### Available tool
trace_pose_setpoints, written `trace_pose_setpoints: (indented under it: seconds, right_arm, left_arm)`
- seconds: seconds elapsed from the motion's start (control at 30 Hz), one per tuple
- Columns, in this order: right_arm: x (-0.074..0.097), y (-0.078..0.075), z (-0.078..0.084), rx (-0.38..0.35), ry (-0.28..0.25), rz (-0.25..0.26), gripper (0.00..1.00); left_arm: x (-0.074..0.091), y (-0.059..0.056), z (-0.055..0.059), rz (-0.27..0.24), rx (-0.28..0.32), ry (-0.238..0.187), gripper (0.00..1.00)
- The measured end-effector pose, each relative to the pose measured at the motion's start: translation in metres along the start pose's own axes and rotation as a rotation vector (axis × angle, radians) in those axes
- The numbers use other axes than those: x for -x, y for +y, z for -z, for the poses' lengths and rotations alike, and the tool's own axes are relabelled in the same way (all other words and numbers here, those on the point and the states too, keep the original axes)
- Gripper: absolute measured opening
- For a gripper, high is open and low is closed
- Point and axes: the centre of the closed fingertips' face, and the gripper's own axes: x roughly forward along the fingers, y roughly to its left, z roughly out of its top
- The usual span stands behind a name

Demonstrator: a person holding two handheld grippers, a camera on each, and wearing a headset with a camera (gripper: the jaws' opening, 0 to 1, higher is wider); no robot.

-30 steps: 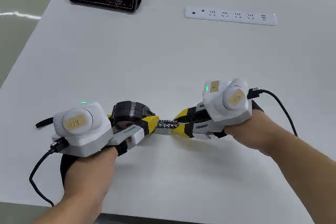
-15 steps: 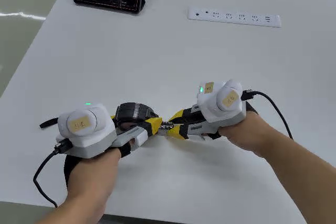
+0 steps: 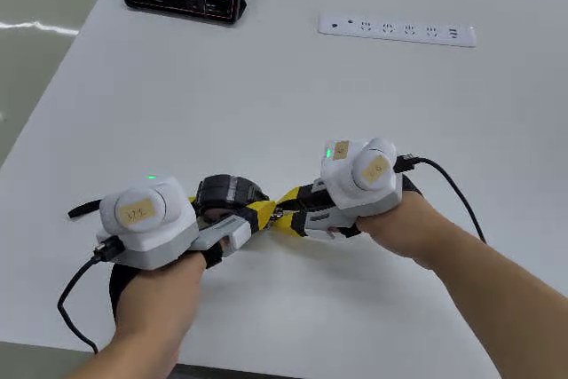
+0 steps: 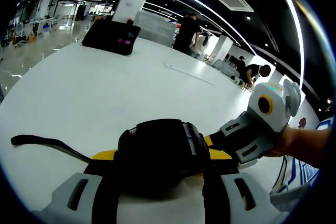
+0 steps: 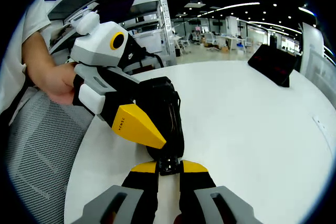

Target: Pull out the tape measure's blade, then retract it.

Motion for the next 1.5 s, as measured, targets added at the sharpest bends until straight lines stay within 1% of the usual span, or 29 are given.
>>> trace_pose_setpoints:
  seconds: [0.1, 0.3, 0.43, 0.5, 0.63, 0.7, 0.77, 0.87, 1.17, 1.2, 1.27, 1.3, 1.5]
  right_arm:
    - [-0.002, 0.000, 0.000, 0.006, 0.001, 0.001, 0.12]
    - [-0.002, -0.001, 0.000, -0.013, -0.010, 0.011, 0.12]
    - [-0.002, -0.001, 0.000, -0.011, -0.010, 0.017, 0.12]
    - [-0.001, 0.000, 0.000, -0.005, -0.009, 0.019, 0.12]
    - [0.001, 0.001, -0.001, -0.014, -0.016, 0.019, 0.14]
    - [0.002, 0.001, 0.001, -0.026, -0.012, 0.022, 0.17]
    - [0.003, 0.002, 0.003, -0.039, -0.009, 0.018, 0.23]
    - [0.004, 0.002, 0.002, -0.041, -0.015, 0.023, 0.26]
    - [0.006, 0.003, 0.001, -0.043, -0.010, 0.028, 0.28]
    - [0.006, 0.003, 0.001, -0.043, -0.010, 0.029, 0.29]
    - [0.008, 0.002, 0.001, -0.050, -0.012, 0.038, 0.30]
    - [0.010, 0.002, 0.001, -0.053, -0.017, 0.042, 0.31]
    - [0.012, 0.002, -0.003, -0.068, -0.038, 0.051, 0.32]
  left_arm:
    - [0.000, 0.000, 0.000, 0.000, 0.002, 0.002, 0.60]
    - [0.001, -0.001, 0.000, -0.002, -0.005, 0.001, 0.60]
    - [0.001, -0.001, 0.000, -0.003, -0.005, 0.003, 0.60]
    - [0.001, -0.002, 0.001, -0.001, -0.005, -0.003, 0.61]
    - [0.002, -0.003, 0.000, 0.006, -0.029, -0.022, 0.61]
    - [0.002, -0.004, 0.000, 0.005, -0.043, -0.029, 0.62]
    - [0.002, -0.003, -0.001, 0.003, -0.045, -0.039, 0.62]
    - [0.002, -0.003, -0.002, 0.005, -0.054, -0.039, 0.62]
    - [0.002, -0.002, -0.001, 0.010, -0.068, -0.041, 0.62]
    - [0.002, -0.002, -0.001, 0.010, -0.072, -0.043, 0.62]
    - [0.003, -0.003, -0.001, 0.010, -0.106, -0.040, 0.61]
    - [0.003, -0.003, 0.000, 0.011, -0.113, -0.038, 0.61]
    - [0.004, -0.002, 0.000, 0.009, -0.142, -0.036, 0.60]
